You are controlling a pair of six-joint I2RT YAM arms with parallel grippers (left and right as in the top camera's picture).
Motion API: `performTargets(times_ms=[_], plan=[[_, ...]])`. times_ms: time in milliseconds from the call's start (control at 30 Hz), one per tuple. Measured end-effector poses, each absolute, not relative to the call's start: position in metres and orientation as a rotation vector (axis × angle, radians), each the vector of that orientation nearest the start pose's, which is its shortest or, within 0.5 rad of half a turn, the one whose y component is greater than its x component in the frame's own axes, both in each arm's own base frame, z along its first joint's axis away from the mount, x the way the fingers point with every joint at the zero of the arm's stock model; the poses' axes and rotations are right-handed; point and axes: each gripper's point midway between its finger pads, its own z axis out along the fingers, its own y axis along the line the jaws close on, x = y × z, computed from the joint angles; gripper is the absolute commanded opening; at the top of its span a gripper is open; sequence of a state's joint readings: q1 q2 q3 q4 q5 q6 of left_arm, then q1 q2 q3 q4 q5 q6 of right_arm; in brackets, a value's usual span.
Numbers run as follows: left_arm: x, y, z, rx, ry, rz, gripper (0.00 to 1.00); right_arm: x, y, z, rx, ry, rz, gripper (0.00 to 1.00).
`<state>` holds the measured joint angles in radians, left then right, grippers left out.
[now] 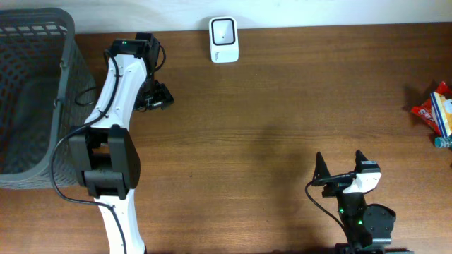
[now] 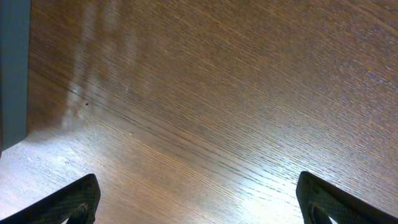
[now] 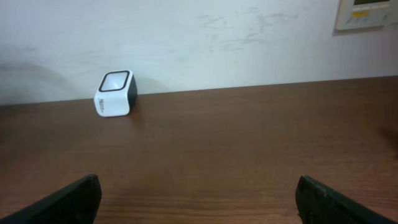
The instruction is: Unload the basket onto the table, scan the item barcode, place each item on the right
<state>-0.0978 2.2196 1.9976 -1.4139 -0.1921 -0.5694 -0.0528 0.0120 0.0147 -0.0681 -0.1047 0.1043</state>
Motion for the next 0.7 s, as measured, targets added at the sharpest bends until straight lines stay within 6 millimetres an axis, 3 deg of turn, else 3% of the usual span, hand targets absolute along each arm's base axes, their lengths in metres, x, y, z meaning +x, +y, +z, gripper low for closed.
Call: performTargets(times_ms=[700], plan=[[0.4171, -0.0080, 0.0862, -0.720, 3.040, 0.318, 0.99, 0.2460, -0.0001, 0.1599, -0.004, 1.642, 0.031, 0.99]])
